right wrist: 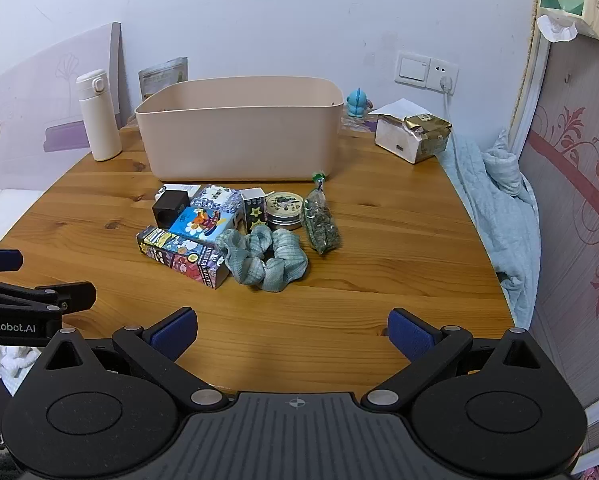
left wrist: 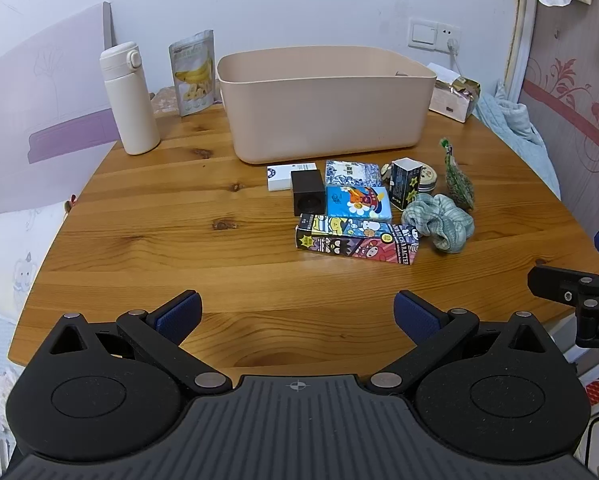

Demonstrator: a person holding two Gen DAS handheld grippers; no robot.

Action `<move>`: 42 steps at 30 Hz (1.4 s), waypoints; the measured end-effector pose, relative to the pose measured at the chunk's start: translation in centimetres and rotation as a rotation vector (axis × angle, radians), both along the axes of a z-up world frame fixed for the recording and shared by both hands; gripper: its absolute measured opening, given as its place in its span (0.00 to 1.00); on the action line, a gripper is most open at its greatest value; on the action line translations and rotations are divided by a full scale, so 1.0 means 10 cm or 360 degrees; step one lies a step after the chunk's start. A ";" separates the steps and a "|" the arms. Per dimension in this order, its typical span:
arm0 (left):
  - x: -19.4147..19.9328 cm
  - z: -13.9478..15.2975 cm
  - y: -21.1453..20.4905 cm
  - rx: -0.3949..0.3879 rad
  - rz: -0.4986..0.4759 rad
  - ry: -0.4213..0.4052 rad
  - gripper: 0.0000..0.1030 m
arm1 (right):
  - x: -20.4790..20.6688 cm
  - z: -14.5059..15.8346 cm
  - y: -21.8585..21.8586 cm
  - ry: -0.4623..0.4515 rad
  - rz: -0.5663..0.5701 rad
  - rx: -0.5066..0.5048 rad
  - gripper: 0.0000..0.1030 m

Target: Organize objects

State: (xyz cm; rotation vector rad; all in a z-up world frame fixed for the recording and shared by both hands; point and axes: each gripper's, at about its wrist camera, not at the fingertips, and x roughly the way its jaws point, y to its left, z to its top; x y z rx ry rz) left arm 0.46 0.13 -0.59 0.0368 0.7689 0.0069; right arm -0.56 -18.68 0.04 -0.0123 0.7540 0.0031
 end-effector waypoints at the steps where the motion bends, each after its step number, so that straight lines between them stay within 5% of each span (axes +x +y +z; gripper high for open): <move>1: 0.00 0.00 0.00 0.0000 -0.0001 -0.0001 1.00 | 0.01 0.00 0.00 0.0001 0.0000 0.0000 1.00; 42: 0.10 -0.09 0.04 -0.0008 -0.0030 0.0025 1.00 | 0.14 -0.07 -0.04 0.0057 -0.0014 0.0008 1.00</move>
